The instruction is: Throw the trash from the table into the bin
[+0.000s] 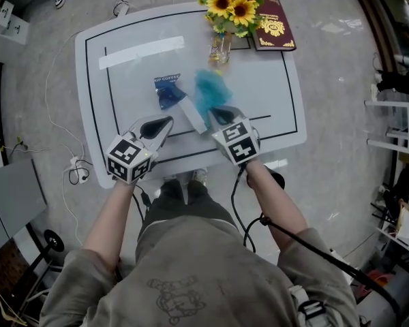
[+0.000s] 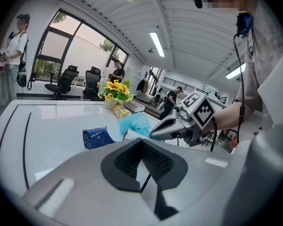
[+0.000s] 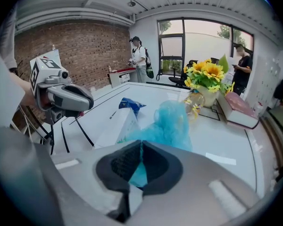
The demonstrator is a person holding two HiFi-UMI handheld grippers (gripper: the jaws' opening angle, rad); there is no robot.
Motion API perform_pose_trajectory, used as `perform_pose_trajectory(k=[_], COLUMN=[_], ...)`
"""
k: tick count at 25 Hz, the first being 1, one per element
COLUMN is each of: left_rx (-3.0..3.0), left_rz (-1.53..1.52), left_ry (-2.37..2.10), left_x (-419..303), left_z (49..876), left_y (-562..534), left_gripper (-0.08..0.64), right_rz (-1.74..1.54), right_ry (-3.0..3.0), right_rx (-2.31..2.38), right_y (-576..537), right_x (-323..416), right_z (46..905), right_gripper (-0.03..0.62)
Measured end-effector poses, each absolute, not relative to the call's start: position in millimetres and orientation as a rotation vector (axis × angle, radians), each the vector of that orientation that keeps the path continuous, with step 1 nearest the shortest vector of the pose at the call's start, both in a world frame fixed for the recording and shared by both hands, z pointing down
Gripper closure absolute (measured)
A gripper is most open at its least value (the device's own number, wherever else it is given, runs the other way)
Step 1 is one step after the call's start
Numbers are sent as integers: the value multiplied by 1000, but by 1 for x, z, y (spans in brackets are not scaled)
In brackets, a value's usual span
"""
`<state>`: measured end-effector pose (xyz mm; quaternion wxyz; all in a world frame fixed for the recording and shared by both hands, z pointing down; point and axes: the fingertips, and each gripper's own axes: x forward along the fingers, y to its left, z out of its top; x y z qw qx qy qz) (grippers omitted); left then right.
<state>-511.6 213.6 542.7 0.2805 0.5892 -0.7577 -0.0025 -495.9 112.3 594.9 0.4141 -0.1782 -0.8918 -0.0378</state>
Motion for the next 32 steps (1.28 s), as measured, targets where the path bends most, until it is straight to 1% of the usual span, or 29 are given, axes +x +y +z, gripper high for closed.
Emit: perform_pose_trajectory(k=[7, 15, 24, 32], left_rx=[1600, 1688, 1765, 1832], left_rz=[-23, -25, -7, -16], left_ry=[-2058, -2123, -2272, -2387], left_x=[-511, -508, -514, -510], left_z=[503, 439, 335, 248], left_y=[211, 206, 208, 222], left_gripper=[563, 563, 563, 563], right_rz=[-104, -151, -221, -317], right_ry=[-2327, -2465, -2725, -2987], right_rx=[-424, -389, -365, -284], right_y=[101, 89, 77, 73], right_x=[-503, -508, -501, -472], right_z=[545, 460, 333, 219], right_gripper=[589, 589, 589, 589])
